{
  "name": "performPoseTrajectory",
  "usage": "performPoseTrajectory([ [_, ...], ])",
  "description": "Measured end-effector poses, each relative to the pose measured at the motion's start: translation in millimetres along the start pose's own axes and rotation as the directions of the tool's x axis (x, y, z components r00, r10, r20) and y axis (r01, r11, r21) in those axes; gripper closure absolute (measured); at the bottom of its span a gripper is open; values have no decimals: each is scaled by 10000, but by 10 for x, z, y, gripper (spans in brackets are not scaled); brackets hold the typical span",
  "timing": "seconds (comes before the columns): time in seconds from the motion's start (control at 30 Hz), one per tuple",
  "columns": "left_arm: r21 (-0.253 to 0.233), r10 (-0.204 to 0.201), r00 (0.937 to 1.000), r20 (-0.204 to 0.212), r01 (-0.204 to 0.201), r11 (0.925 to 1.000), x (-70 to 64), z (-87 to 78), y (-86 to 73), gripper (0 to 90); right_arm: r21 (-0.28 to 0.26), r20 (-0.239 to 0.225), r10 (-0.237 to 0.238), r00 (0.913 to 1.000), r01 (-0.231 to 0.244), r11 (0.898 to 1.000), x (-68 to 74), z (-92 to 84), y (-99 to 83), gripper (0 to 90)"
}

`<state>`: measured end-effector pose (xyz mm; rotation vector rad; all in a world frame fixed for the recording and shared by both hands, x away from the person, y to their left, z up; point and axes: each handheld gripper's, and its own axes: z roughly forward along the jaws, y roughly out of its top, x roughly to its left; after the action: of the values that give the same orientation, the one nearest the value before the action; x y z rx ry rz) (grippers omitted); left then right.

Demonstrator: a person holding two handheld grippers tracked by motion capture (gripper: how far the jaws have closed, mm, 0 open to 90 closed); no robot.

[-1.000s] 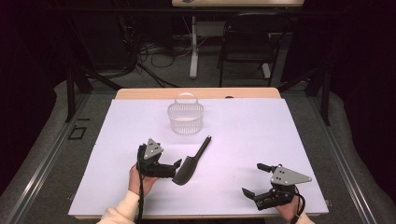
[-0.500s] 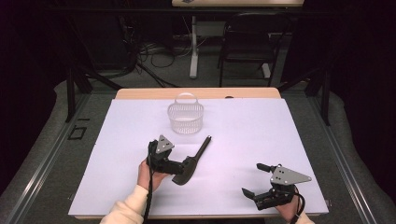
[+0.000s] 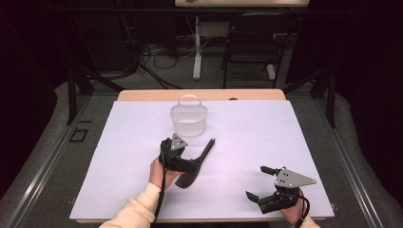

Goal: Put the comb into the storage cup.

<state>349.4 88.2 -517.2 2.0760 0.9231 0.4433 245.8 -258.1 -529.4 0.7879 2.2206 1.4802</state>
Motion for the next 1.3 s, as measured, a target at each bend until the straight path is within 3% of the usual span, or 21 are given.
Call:
performPoseTrajectory([
  [0.07,32,55,10000,-56,-54,10000,-14,26,28,59,28,1,64,10000,-64,10000,2,2,-2,0],
  [0.23,130,97,9999,-120,-96,9999,-35,117,76,191,33,-18,55,10000,-55,10000,3,1,-1,0],
  [0.27,127,72,9999,-96,-71,9999,-36,136,88,294,39,-17,40,10000,-40,10000,1,2,-1,0],
  [0.37,107,45,9999,-125,-44,9999,-46,178,125,326,51,3,47,10000,-47,10000,1,5,-2,0],
  [0.67,215,-54,9999,-98,56,9998,-79,317,211,598,124,5,0,10000,0,9999,1,5,-1,1],
  [0.8,354,-76,9999,-106,79,9993,-81,399,247,680,125,8,13,10000,-13,9999,-1,6,-2,1],
  [0.83,408,-77,9999,-104,81,9991,-82,414,256,741,114,-2,11,10000,-11,9999,0,7,-2,1],
  [1.0,733,-92,9998,-172,105,9973,-96,522,295,883,102,-9,30,10000,-30,9999,1,2,-2,1],
  [1.3,1121,-57,9992,-386,100,9936,-92,667,335,900,103,-18,34,10000,-34,9999,-3,3,-3,1],
])
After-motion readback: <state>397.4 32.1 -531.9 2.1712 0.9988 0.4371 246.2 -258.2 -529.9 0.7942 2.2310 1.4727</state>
